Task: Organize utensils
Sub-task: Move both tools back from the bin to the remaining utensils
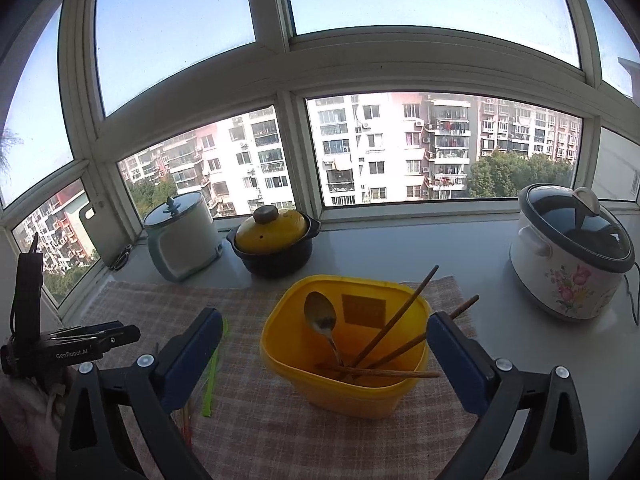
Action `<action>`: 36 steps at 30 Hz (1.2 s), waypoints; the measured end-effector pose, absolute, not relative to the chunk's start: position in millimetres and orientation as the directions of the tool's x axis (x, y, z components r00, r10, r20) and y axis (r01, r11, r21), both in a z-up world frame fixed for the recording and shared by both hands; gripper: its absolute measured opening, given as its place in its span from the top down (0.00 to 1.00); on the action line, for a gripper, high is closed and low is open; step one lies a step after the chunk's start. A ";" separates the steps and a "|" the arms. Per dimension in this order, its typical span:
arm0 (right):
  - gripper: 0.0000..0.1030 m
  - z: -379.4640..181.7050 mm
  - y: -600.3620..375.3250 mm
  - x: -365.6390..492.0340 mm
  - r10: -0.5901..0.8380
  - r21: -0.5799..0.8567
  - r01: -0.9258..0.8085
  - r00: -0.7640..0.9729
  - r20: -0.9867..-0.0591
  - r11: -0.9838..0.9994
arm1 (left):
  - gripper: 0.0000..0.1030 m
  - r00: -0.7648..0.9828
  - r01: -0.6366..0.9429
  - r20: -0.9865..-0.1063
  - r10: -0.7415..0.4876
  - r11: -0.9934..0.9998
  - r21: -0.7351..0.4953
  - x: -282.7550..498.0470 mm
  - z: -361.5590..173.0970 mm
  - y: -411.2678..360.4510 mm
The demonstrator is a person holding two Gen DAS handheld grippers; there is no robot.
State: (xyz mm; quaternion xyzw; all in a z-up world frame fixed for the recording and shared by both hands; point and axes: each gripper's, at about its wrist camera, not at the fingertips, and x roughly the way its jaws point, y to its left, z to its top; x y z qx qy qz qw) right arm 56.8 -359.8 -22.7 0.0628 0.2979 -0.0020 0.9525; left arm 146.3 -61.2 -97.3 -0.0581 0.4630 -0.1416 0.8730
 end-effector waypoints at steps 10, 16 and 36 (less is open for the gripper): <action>0.00 -43.1 -303.6 76.1 0.150 0.093 -0.119 0.753 -0.641 0.989 | 0.45 0.437 0.040 -0.858 -0.268 0.959 -0.279 143.1 -145.4 7.1; 0.03 -57.6 -261.5 101.8 0.222 0.082 -0.234 0.673 -0.706 0.969 | 0.61 0.375 0.035 -0.879 -0.295 0.952 -0.305 143.3 -161.6 8.2; 0.54 -146.4 -210.8 202.6 0.327 0.277 -0.192 0.317 -0.890 0.941 | 0.76 0.295 0.029 -0.893 -0.341 0.937 -0.348 153.5 -198.4 -2.4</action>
